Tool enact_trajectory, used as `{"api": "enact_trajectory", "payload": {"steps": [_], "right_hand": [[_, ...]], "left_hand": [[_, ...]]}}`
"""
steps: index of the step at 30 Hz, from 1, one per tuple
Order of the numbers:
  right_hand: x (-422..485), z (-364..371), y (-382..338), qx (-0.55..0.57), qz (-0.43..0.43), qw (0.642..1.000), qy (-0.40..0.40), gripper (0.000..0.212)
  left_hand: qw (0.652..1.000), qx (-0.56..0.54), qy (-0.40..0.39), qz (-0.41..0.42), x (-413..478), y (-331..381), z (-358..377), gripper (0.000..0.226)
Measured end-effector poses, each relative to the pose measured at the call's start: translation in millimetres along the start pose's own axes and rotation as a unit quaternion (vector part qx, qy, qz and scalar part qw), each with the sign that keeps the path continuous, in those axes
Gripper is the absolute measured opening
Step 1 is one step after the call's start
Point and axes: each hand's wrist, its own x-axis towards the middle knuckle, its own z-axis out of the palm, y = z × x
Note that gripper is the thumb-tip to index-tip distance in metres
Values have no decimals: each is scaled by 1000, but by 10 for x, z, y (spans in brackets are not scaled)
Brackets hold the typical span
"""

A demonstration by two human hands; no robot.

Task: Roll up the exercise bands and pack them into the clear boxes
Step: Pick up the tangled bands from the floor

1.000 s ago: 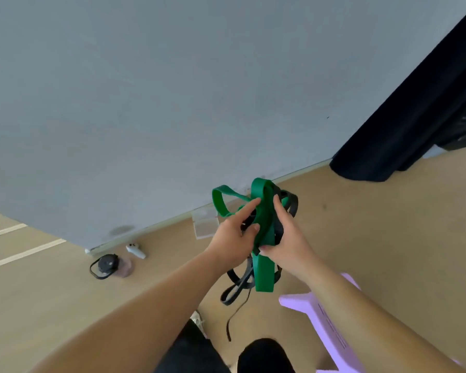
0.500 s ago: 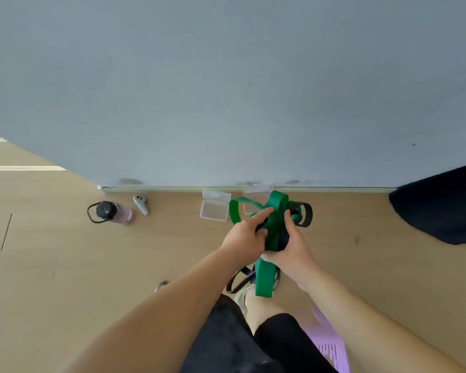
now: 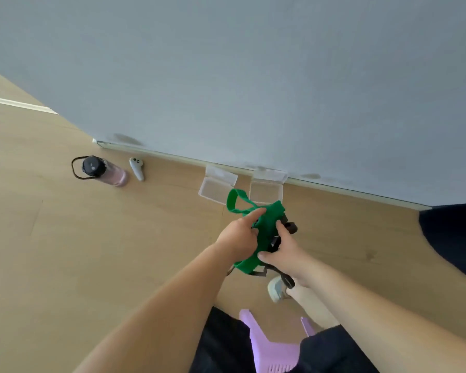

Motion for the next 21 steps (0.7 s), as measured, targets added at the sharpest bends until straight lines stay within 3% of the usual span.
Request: {"api": "enact_trajectory", "payload": {"steps": [7, 13, 21], "right_hand": [[1806, -157, 840, -100, 31, 990, -95, 68], [3106, -187, 1473, -234, 10, 971, -49, 47], [4115, -386, 2076, -272, 15, 962, 32, 47]], "left_hand": [[993, 54, -45, -91, 1444, -935, 877, 66], [978, 117, -48, -168, 2569, -1740, 1611, 38], [978, 170, -12, -124, 3384, -2270, 2179, 39]]}}
